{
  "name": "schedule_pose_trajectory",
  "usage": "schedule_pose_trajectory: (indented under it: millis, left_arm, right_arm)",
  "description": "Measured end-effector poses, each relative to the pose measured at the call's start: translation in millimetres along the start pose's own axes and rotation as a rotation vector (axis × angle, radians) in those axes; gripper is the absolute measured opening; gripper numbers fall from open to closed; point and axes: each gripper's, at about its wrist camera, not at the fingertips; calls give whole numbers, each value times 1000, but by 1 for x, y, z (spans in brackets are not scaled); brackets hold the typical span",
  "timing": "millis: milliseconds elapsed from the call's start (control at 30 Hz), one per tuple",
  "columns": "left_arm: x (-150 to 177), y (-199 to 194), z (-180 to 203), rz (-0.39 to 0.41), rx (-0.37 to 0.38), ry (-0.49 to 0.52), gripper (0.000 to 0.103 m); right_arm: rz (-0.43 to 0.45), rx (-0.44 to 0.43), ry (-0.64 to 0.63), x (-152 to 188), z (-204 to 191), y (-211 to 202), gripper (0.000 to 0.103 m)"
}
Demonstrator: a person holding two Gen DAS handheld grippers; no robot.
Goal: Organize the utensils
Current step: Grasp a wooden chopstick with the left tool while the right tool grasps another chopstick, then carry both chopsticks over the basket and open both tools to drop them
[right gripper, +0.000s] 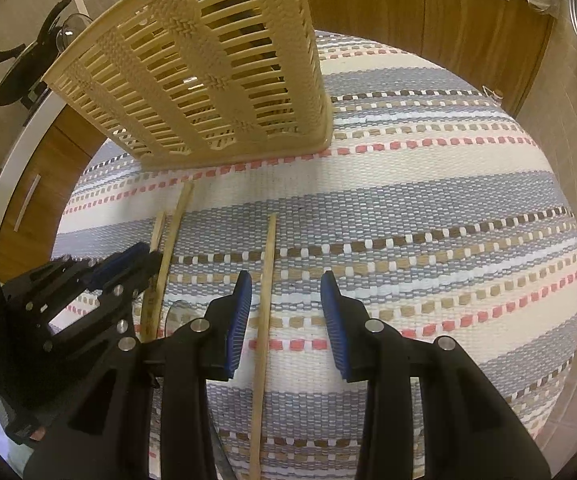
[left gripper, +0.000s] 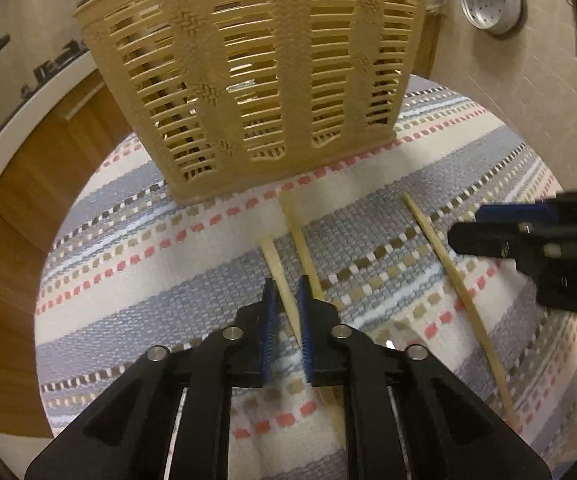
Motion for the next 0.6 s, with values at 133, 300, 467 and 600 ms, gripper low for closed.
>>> schedule_pose_trajectory:
  millis: [133,300,467,600]
  left_arm:
    - [0,1,-14,2,20,-55,4]
    - [17,-14,-62,33,54,-211,4]
    - [33,-21,-104,20,56,-303,4]
    - [37,-25,-109,-6,58,-230,6]
  right_arm:
    - [-29,6,-34,-2,-4,0,33]
    - [-62,26,-39,-5,-17,14,33]
    - [-63,163,-127,-7,-40,24,20]
    - [-90,209,-173,-6,-56,27,6]
Point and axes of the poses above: each gripper's, at about its wrist camera, not at the fingertips, and y roughly the way its jaws point, z to its right, x to its underside, and after that the axes turned 12 degrees about z, right-handed
